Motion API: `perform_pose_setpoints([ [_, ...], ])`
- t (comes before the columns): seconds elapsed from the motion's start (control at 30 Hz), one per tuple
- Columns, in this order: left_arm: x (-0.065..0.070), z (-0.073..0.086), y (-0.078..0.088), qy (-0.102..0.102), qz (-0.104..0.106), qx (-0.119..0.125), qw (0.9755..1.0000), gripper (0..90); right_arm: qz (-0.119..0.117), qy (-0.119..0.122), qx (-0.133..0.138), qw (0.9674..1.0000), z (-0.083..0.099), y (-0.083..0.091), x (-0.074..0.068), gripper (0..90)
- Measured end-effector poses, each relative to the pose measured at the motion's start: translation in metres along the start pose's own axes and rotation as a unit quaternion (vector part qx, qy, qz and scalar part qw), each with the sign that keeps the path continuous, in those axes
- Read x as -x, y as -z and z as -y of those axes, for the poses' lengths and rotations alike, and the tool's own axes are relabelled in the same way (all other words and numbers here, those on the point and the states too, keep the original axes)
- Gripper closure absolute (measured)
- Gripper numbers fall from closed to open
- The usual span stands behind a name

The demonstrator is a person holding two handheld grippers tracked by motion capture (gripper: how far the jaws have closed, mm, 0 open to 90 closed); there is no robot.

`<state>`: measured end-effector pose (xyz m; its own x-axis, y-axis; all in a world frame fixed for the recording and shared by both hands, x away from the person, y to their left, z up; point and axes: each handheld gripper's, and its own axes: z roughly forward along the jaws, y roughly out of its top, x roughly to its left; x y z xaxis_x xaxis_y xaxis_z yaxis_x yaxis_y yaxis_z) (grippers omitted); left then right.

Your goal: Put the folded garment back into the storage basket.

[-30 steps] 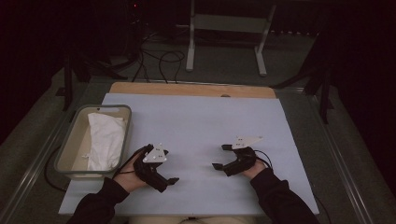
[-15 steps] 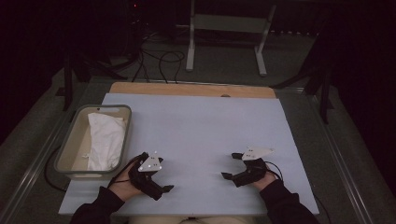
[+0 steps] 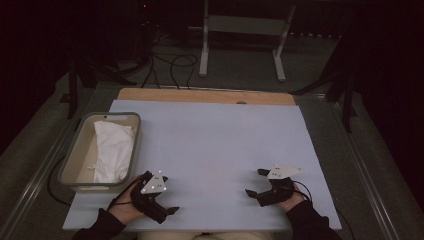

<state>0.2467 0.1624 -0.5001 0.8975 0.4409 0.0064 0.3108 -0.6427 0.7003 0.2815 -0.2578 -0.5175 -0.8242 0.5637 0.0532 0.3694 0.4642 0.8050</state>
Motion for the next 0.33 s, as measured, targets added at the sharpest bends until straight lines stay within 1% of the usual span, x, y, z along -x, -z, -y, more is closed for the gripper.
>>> perform_pose_setpoints([
  [0.1, -0.0002, 0.0074, 0.0020, 0.007, 0.000, 0.003, 1.0000, 0.0, 0.002, 0.007, -0.003, 1.0000, -0.0003, -0.0016, 0.0000, 10.5],
  [0.17, -0.0004, 0.0107, 0.0024, 0.008, -0.002, 0.001, 1.0000, 0.0, 0.000, 0.007, -0.004, 1.0000, -0.0005, -0.0022, -0.0007, 10.4],
  [0.3, 0.0005, 0.0119, 0.0017, 0.009, -0.002, 0.001, 1.0000, 0.0, 0.001, 0.009, -0.010, 0.9999, -0.0001, -0.0037, -0.0018, 10.4],
  [0.33, 0.0009, 0.0112, 0.0015, 0.006, -0.002, 0.001, 1.0000, 0.0, 0.000, 0.011, -0.010, 0.9999, -0.0005, -0.0035, -0.0016, 10.5],
])
